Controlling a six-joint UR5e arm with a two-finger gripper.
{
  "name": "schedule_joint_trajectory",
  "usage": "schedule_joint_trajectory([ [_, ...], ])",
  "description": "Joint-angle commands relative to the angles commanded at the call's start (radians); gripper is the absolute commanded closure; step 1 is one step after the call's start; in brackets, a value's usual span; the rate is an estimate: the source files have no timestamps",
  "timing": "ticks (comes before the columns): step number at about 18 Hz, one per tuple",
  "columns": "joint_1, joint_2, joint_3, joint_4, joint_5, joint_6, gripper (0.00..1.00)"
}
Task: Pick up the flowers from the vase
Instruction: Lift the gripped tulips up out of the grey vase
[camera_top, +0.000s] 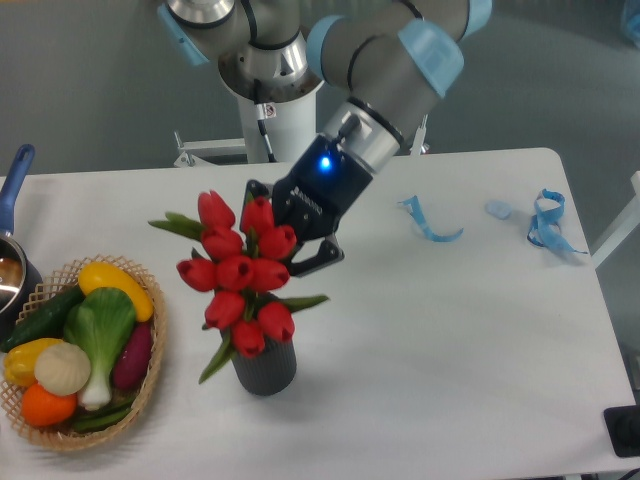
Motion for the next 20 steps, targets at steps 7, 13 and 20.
schedule_joint_trajectory([
  [7, 0.017, 0.022, 0.066, 0.0, -0.002, -0.055, 0.73],
  [13, 0.113, 0.017, 0.144, -0.002, 0.005, -0.091, 0.73],
  [20, 0.195, -0.055, 0.111, -0.003, 0.025, 0.055, 0.74],
])
